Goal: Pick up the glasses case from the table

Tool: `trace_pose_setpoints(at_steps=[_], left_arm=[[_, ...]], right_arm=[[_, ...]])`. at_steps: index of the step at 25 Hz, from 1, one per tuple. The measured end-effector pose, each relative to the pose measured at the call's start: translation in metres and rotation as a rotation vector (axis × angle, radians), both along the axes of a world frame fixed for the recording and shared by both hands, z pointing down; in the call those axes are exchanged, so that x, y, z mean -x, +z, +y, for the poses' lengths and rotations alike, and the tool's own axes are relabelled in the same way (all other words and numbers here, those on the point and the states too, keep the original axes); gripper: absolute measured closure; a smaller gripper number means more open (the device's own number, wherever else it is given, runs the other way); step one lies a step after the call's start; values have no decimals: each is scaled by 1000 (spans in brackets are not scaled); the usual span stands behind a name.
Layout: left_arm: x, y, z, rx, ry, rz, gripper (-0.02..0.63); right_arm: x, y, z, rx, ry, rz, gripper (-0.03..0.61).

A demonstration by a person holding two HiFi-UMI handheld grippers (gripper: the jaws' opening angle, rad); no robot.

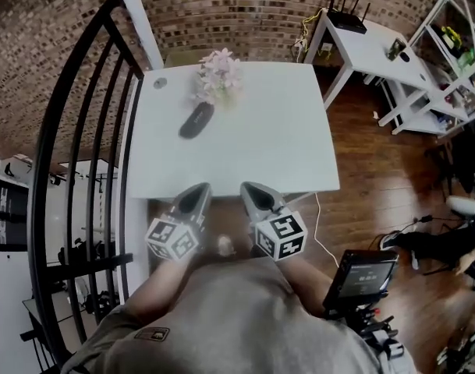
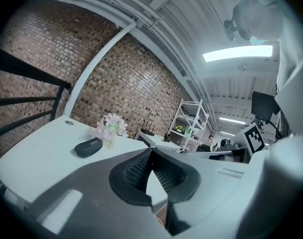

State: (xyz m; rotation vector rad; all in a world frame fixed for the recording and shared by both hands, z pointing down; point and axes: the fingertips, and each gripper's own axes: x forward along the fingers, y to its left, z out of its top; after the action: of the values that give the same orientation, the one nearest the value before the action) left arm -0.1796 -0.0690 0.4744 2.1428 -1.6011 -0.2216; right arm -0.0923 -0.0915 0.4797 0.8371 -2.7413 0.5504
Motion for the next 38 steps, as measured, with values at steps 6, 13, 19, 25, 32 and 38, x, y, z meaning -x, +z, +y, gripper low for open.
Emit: trace_pose_setpoints(at_steps=[6,13,19,25,32,38], left_arm=[[24,18,-34,12,-33,-39,614],[43,33,-77,78,-97,-133,614],[62,47,-114,125,-98,-221,612],[90,76,-142,173,-38,-319,549],[123,124,-183,232,21,-410,398],[132,156,-217,284,130,-570,283]], right_arm=[[17,12,-34,21,-24,8,566],[30,17,-84,23,-79,-24,566],[35,27,-114,55,-80,-17,565],[47,43,-133,92,-34,16,566],[58,66,-147,133,30,52,566],[56,77,-157,169,89,73,566]])
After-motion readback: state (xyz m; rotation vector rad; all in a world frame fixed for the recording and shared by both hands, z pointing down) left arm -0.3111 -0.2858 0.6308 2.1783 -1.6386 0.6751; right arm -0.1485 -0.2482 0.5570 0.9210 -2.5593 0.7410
